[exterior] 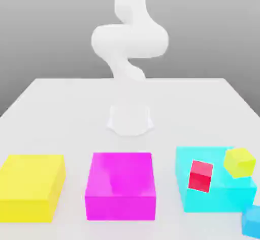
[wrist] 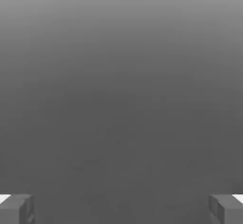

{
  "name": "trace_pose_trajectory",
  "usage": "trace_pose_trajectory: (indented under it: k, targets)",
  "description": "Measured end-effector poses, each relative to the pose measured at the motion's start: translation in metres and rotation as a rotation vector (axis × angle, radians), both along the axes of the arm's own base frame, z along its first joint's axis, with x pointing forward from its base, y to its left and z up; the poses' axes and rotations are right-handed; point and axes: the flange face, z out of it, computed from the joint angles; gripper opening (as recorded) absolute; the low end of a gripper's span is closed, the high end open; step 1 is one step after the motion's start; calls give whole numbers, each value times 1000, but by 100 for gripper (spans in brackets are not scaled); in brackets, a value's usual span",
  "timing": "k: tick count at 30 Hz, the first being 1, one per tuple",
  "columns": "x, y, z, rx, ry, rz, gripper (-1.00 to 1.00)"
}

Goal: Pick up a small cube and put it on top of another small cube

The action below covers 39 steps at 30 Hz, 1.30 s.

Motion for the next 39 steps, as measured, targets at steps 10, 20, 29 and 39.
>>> trace_pose_trajectory:
  k: [10,20,29,39]
  targets:
    - [31,173,-212,-278,270,576,0]
    - [-99,298,-417,-516,484,1236,0]
    - [-148,305,-532,-563,552,1417,-100]
    - [-148,306,-507,-561,552,1416,-100]
